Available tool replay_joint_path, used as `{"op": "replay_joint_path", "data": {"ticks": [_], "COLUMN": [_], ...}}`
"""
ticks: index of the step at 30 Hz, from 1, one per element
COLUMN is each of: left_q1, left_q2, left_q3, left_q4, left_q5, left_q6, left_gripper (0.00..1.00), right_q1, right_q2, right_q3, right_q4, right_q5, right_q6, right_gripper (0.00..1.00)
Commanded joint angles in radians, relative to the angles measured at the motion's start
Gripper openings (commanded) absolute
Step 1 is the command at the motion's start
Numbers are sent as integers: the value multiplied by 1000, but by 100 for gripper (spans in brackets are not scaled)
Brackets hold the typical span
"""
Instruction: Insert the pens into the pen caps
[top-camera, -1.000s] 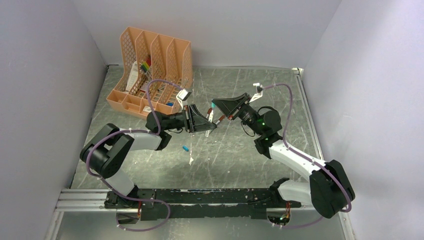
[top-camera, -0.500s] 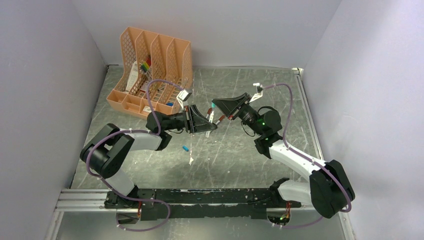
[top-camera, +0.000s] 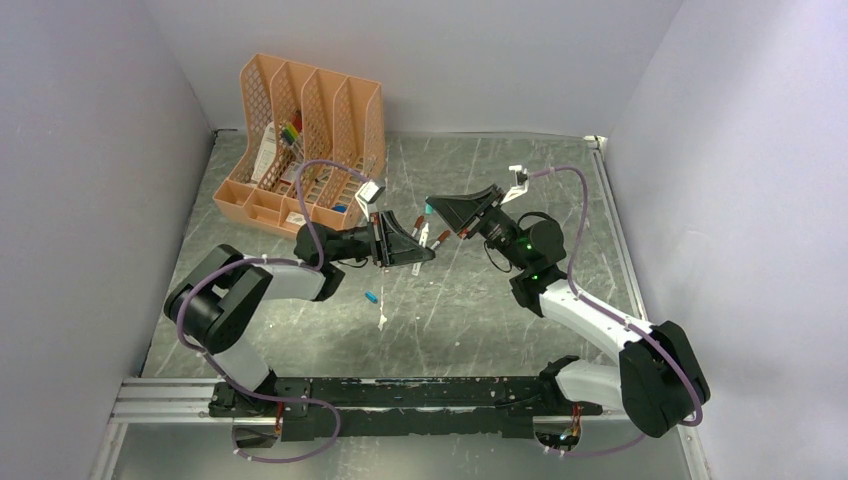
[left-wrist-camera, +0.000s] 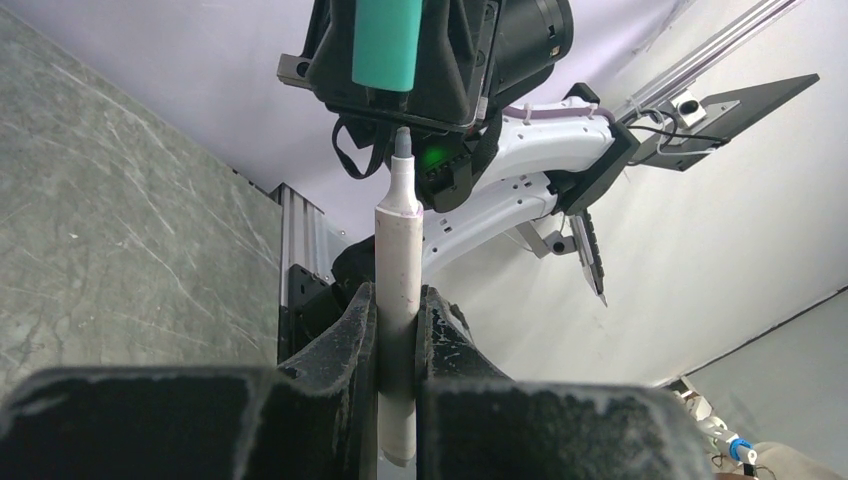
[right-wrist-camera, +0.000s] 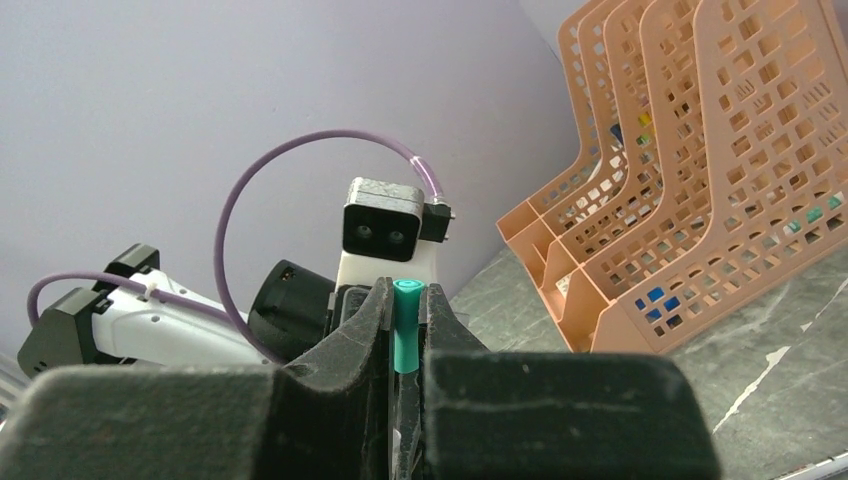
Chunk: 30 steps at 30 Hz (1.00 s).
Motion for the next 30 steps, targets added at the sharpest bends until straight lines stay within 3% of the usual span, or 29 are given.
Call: {"op": "replay_joint_path", "data": {"ticks": [1,13,30], "left_q1": [-11,-11,-10], "left_q2": [10,-31,-32], "left_q3": [3,14,25], "left_q4": [238,155,172], "left_q5": [12,-4,-16], "left_q6": [1,64,43], "left_gripper": [7,7,7], "right_q1": [-10,-12,-9], "right_q2": [-20,-21,-16], "right_q3": [24,-5,-27], "right_q4": [27,51,79], "right_q5": [-15,-29,-65], "right_q6": [1,17,50], "right_gripper": [0,0,0]}}
